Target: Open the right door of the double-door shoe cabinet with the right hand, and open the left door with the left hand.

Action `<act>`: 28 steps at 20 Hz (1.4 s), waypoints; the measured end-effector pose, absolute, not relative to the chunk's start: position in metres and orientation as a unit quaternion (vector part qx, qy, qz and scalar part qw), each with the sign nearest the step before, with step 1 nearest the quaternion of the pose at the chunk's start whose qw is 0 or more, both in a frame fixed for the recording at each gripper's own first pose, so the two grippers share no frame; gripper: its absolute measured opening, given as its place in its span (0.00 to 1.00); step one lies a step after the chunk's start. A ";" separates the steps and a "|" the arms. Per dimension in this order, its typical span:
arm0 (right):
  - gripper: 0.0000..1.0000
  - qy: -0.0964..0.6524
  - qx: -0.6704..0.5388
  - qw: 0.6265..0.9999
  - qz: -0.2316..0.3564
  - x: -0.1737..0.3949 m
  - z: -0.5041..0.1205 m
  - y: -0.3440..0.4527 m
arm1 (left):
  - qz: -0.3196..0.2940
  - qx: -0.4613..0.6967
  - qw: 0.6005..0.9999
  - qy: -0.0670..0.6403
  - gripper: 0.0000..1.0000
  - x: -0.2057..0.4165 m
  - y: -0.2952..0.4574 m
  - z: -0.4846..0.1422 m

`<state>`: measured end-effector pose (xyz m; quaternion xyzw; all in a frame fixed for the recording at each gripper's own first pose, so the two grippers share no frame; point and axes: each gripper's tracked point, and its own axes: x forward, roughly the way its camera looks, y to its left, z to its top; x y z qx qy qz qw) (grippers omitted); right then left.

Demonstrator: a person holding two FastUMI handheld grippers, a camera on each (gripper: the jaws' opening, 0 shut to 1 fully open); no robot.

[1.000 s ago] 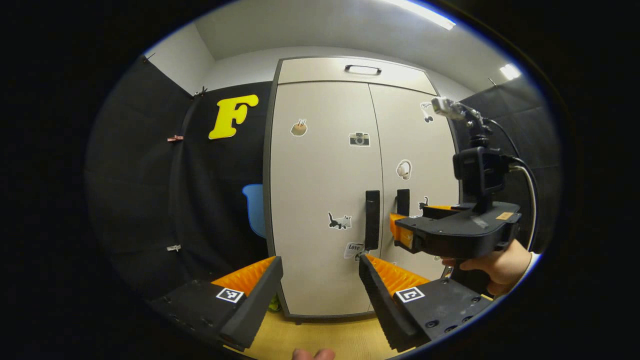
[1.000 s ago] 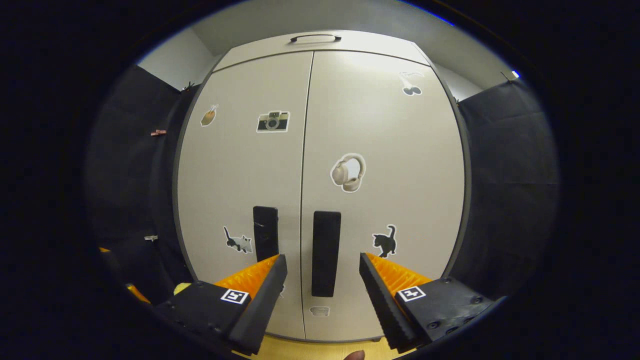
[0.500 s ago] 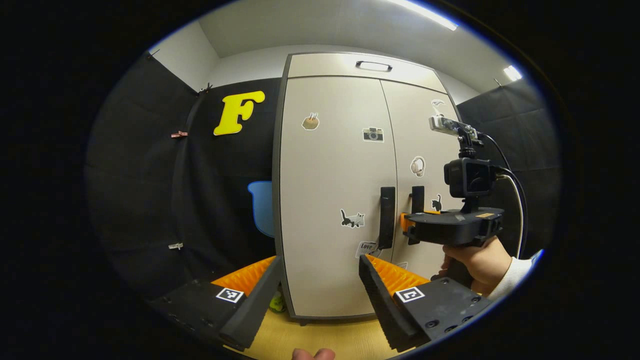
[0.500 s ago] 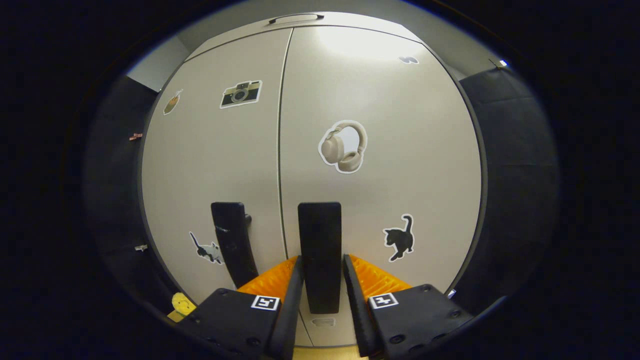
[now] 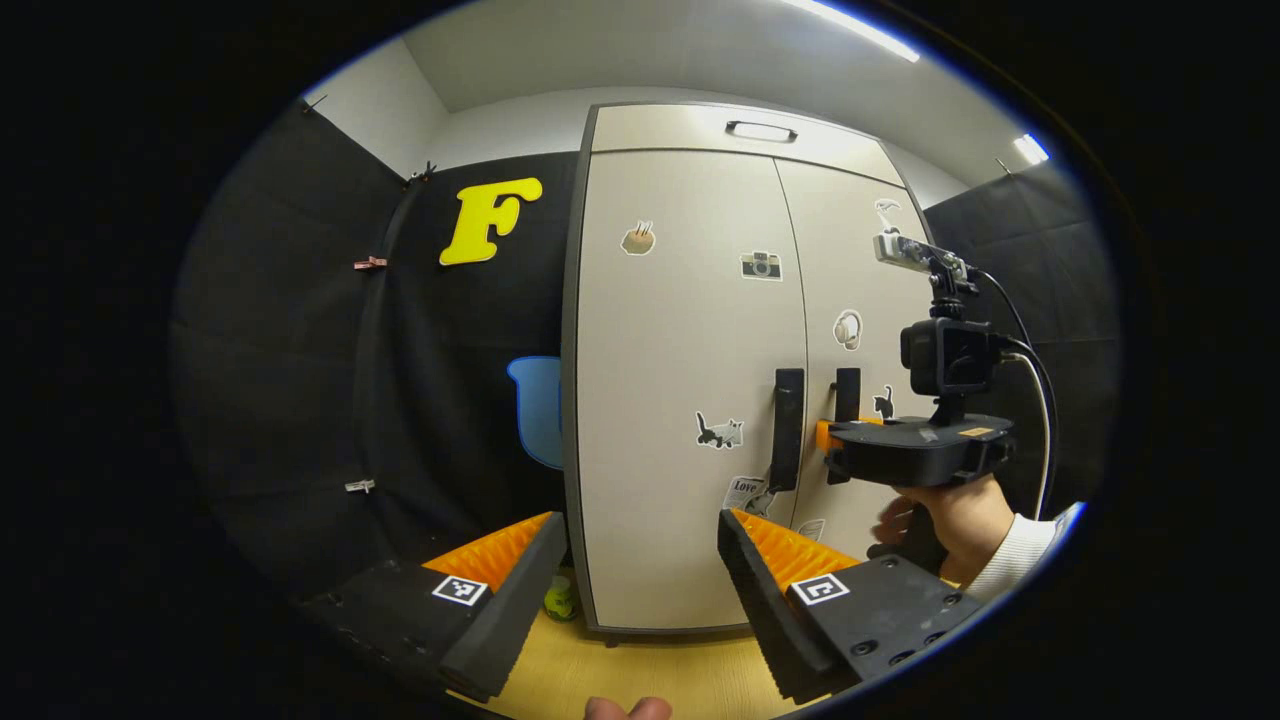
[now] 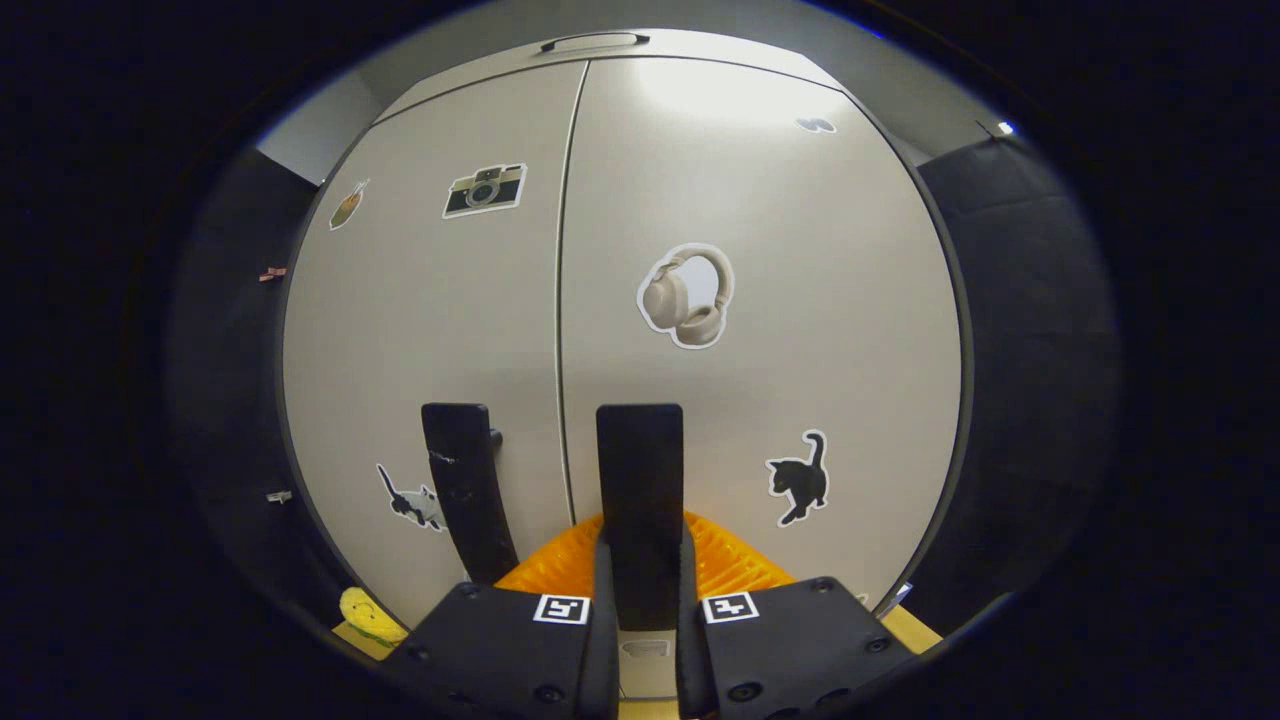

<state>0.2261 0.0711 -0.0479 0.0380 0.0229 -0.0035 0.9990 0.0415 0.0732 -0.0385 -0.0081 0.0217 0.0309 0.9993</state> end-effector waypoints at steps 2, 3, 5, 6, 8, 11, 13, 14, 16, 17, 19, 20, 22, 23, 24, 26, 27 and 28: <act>0.26 0.037 0.055 0.998 -0.005 0.224 -0.051 0.071 | 0.032 -0.011 0.999 0.021 0.94 0.035 0.073 -0.037; 0.26 0.036 0.051 0.998 -0.005 0.225 -0.050 0.071 | 0.033 -0.012 0.999 0.019 0.94 0.032 0.073 -0.035; 0.27 0.029 0.030 0.999 -0.004 0.225 -0.050 0.071 | 0.036 -0.011 0.999 0.015 0.94 0.024 0.072 -0.032; 0.21 0.027 0.024 0.999 -0.001 0.222 -0.048 0.072 | 0.038 -0.010 0.999 0.013 0.94 0.018 0.072 -0.030; 0.17 0.026 0.015 1.000 0.007 0.224 -0.048 0.071 | 0.042 -0.008 0.999 0.010 0.94 0.008 0.072 -0.026; 0.17 0.033 0.022 0.999 0.008 0.220 -0.048 0.071 | 0.052 -0.010 0.999 0.009 0.94 -0.005 0.075 -0.025; 0.17 0.035 0.020 0.999 0.010 0.215 -0.047 0.070 | 0.060 -0.011 0.998 0.012 0.94 -0.011 0.078 -0.026; 0.17 0.037 0.025 0.999 0.015 0.212 -0.046 0.069 | 0.062 -0.012 0.998 0.012 0.94 -0.012 0.078 -0.026; 0.17 0.044 0.039 0.998 0.030 0.206 -0.044 0.069 | 0.064 -0.010 0.998 0.011 0.94 -0.015 0.076 -0.025; 0.17 0.046 0.039 0.997 0.038 0.203 -0.042 0.068 | 0.064 -0.009 0.998 0.009 0.94 -0.015 0.073 -0.023; 0.17 0.045 0.034 0.997 0.048 0.197 -0.041 0.065 | 0.059 -0.007 0.998 0.007 0.94 -0.016 0.066 -0.020; 0.17 0.045 0.036 0.997 0.050 0.193 -0.041 0.064 | 0.059 -0.006 0.998 0.004 0.94 -0.018 0.064 -0.017; 0.17 0.045 0.042 0.997 0.053 0.186 -0.040 0.060 | 0.052 -0.009 0.999 -0.006 0.94 -0.017 0.057 -0.011; 0.17 0.044 0.044 0.996 0.056 0.183 -0.039 0.059 | 0.049 -0.009 0.999 -0.009 0.94 -0.018 0.054 -0.008; 0.17 0.045 0.046 0.996 0.060 0.180 -0.038 0.057 | 0.046 -0.009 0.999 -0.012 0.94 -0.019 0.051 -0.006; 0.17 0.049 0.050 0.995 0.067 0.175 -0.038 0.055 | 0.043 -0.009 0.999 -0.013 0.94 -0.019 0.046 -0.005; 0.17 0.048 0.051 0.995 0.069 0.171 -0.037 0.053 | 0.041 -0.008 0.999 -0.012 0.94 -0.018 0.044 -0.005; 0.17 0.048 0.051 0.995 0.069 0.170 -0.037 0.052 | 0.040 -0.006 0.999 -0.011 0.94 -0.018 0.041 -0.005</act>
